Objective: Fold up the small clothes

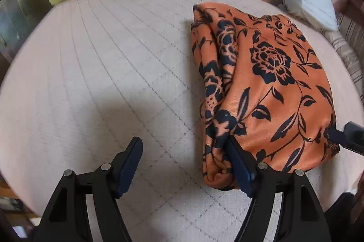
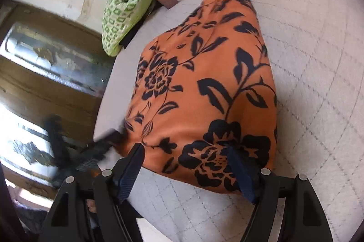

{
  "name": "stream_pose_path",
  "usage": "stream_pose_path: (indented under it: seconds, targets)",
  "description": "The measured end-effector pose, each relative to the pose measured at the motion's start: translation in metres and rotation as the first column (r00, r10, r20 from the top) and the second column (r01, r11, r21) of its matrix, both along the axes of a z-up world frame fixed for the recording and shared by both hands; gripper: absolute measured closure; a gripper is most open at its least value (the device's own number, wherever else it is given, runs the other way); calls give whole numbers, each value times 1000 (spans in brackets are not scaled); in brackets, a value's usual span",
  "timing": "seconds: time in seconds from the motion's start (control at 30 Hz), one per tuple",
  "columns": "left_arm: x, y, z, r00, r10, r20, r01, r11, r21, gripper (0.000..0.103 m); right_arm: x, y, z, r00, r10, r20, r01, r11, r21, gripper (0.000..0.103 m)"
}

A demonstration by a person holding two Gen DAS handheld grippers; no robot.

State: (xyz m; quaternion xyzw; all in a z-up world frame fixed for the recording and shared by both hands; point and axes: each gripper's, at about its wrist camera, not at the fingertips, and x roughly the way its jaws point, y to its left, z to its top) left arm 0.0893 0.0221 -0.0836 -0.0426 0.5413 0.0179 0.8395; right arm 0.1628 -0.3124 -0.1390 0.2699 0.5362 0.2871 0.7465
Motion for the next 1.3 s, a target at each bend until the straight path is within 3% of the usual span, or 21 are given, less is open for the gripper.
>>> stream_pose_path:
  seconds: [0.07,0.13,0.23,0.37,0.47,0.53,0.6,0.73,0.9,1.0,1.1,1.13,1.3]
  targets:
    - [0,2,9,1000,8,14,-7,1000,-12,23,5,2,11,1000,11,-12,-12,1000,-20,25]
    - [-6,5,22,999,10,50,-8,999,-40,24,11,3,32,999,24,34,-23,998,-52,25]
    - [-10,1,36,993,-8,121,10,1000,-15,24,38,5,51,997,30,75,-25,998,-58,25]
    - [6,-5,3,999,-35,27,34,999,8,22,92,13,58,995,9,102,-2,998,-68,25]
    - [8,-3,2,999,-28,30,28,999,18,18,138,11,40,996,-53,70,56,997,-49,25]
    - [8,-1,4,999,-30,28,30,999,20,18,171,12,5,997,-80,1,80,993,-92,25]
    - [5,3,4,999,-29,25,29,999,24,18,182,15,-20,993,-96,-71,91,993,-75,25]
    - [8,-2,2,999,-23,22,23,999,22,18,155,23,25,998,-51,33,54,994,-95,25]
    - [7,-3,4,1000,-14,23,14,1000,27,18,69,29,65,992,37,117,-20,989,-144,25]
    - [8,-6,3,1000,-15,23,14,999,43,18,32,26,58,993,54,103,-43,994,-102,24]
    - [8,-5,4,1000,-17,13,17,999,44,18,23,35,10,995,102,-13,-103,976,-190,23]
    - [7,-4,5,1000,-17,15,17,999,47,18,21,34,8,996,92,-9,-92,978,-186,23]
    - [6,-5,4,1000,-8,13,7,999,43,18,-2,33,45,993,52,108,-35,987,-159,23]
